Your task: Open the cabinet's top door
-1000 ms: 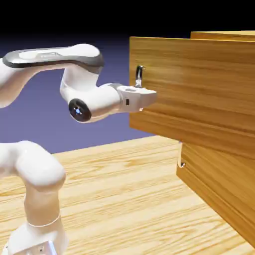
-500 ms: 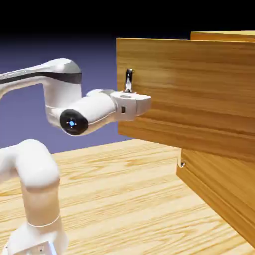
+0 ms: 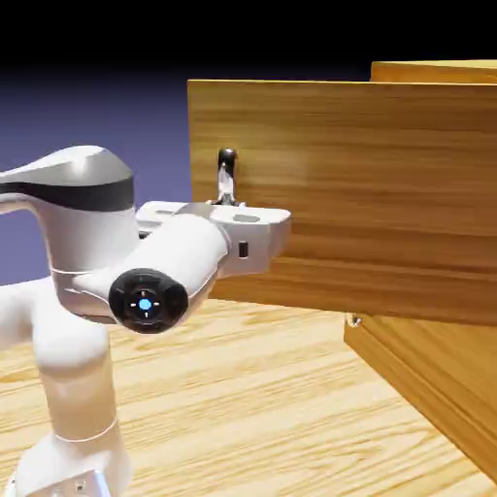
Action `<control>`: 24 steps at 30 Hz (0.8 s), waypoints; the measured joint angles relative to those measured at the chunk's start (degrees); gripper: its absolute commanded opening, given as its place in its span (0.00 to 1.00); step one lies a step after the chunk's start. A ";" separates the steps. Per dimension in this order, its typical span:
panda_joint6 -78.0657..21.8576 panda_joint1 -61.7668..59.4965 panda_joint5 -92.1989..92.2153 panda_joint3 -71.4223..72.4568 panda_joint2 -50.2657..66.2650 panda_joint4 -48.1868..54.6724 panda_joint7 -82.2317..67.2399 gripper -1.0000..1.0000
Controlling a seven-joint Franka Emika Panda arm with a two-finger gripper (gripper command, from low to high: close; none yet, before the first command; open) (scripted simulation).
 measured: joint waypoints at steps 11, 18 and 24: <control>-20.42 15.50 -9.12 -13.39 2.80 22.84 1.98 0.00; -31.19 26.30 -11.93 -18.58 2.57 37.38 4.17 0.00; -39.69 35.45 -13.19 -21.67 1.76 49.84 6.57 0.00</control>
